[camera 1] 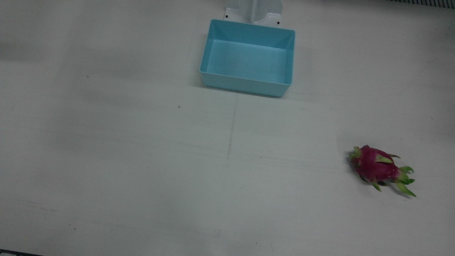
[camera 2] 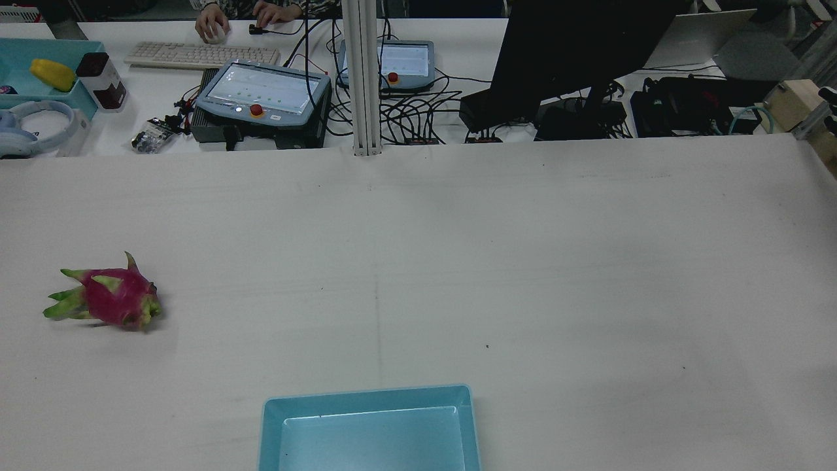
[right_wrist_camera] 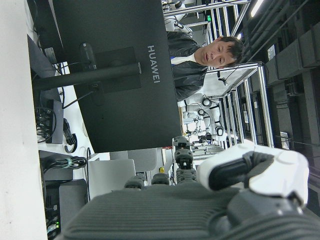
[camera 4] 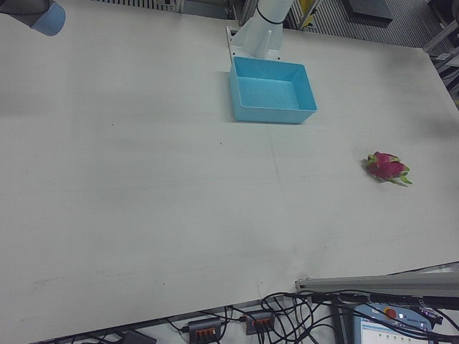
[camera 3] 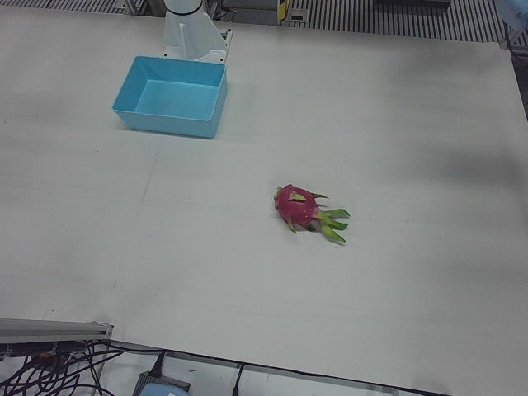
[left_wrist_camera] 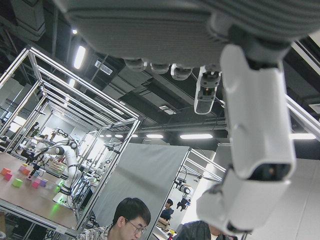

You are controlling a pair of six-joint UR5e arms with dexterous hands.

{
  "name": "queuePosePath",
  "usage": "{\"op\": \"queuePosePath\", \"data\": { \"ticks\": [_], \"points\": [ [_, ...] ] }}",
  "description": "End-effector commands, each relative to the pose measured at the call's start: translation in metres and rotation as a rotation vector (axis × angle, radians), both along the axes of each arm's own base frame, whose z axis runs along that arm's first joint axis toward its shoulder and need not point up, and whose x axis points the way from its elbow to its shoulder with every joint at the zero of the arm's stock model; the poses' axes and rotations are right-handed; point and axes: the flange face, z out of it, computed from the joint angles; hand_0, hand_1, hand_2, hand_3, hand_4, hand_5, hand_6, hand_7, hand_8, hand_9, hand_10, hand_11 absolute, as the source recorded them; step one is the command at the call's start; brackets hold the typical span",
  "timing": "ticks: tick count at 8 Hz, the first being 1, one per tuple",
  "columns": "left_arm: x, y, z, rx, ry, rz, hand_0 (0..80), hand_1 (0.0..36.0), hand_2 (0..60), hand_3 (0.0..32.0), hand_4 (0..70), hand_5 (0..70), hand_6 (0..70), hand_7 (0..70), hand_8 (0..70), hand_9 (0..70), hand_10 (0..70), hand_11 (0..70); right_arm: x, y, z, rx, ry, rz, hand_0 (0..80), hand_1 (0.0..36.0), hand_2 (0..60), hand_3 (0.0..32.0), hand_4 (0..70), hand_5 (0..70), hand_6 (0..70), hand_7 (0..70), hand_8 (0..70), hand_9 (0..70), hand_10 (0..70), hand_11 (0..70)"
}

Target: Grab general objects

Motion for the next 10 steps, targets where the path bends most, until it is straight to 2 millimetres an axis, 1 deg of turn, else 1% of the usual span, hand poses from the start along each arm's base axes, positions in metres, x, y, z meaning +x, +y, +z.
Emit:
{"op": "queuePosePath", "data": {
  "ticks": [1,2,3,4,5,6,7,8,9,10],
  "points": [
    [0.011,0.003,0.004,-0.022,-0.163,0.040,53.7,33.8,60.0,0.0,3.2,24.0,4.9,1.7,0.0,0.0,0.0,0.0,0.001,0.000,0.000,0.001,0.001,0.001,0.0,0.0,0.0,0.0,0.0,0.0,0.0,0.0,0.0,0.0,0.0,0.0],
    [0.023,0.001,0.011,-0.052,-0.218,0.041,53.0,30.0,46.7,0.0,2.0,20.0,3.6,0.2,0.0,0.0,0.0,0.0,0.001,0.000,0.000,0.001,0.001,0.001,0.0,0.0,0.0,0.0,0.0,0.0,0.0,0.0,0.0,0.0,0.0,0.0],
    [0.062,-0.015,0.015,-0.067,-0.252,0.096,50.9,24.0,30.6,0.0,0.8,18.2,2.4,0.0,0.0,0.0,0.0,0.0,0.001,0.000,0.000,0.001,0.001,0.001,0.0,0.0,0.0,0.0,0.0,0.0,0.0,0.0,0.0,0.0,0.0,0.0],
    [0.097,-0.029,0.017,-0.075,-0.272,0.144,48.6,20.9,29.5,0.0,1.7,19.6,2.7,0.0,0.0,0.0,0.0,0.0,0.000,0.000,0.000,0.001,0.001,0.000,0.0,0.0,0.0,0.0,0.0,0.0,0.0,0.0,0.0,0.0,0.0,0.0],
    [0.119,-0.037,0.019,-0.084,-0.288,0.147,50.6,28.8,51.7,0.0,2.7,25.3,4.0,0.4,0.0,0.0,0.0,0.0,0.001,0.000,0.000,0.001,0.001,0.001,0.0,0.0,0.0,0.0,0.0,0.0,0.0,0.0,0.0,0.0,0.0,0.0],
    [0.150,-0.045,0.020,-0.085,-0.315,0.183,52.4,32.8,59.2,0.0,2.1,25.4,4.0,0.6,0.0,0.0,0.0,0.0,0.001,0.000,0.000,0.001,0.001,0.001,0.0,0.0,0.0,0.0,0.0,0.0,0.0,0.0,0.0,0.0,0.0,0.0],
    [0.173,-0.048,0.023,-0.094,-0.344,0.211,53.7,34.6,60.0,0.0,1.8,28.3,3.9,1.2,0.0,0.0,0.0,0.0,0.000,0.000,-0.001,0.002,-0.001,0.000,0.0,0.0,0.0,0.0,0.0,0.0,0.0,0.0,0.0,0.0,0.0,0.0],
    [0.196,-0.051,0.025,-0.108,-0.376,0.248,53.5,34.3,60.0,0.0,2.1,28.0,3.8,1.2,0.0,0.0,0.0,0.0,0.001,0.000,-0.001,0.002,-0.001,0.001,0.0,0.0,0.0,0.0,0.0,0.0,0.0,0.0,0.0,0.0,0.0,0.0],
    [0.226,-0.052,0.029,-0.125,-0.412,0.300,54.2,35.2,60.0,0.0,2.2,28.7,3.6,1.1,0.0,0.0,0.0,0.0,0.000,0.000,-0.001,0.002,-0.001,0.000,0.0,0.0,0.0,0.0,0.0,0.0,0.0,0.0,0.0,0.0,0.0,0.0],
    [0.248,-0.051,0.032,-0.128,-0.475,0.327,57.5,36.0,60.0,0.0,2.4,28.4,3.4,0.8,0.0,0.0,0.0,0.0,0.001,0.000,-0.001,0.002,0.000,0.001,0.0,0.0,0.0,0.0,0.0,0.0,0.0,0.0,0.0,0.0,0.0,0.0]
  ]
}}
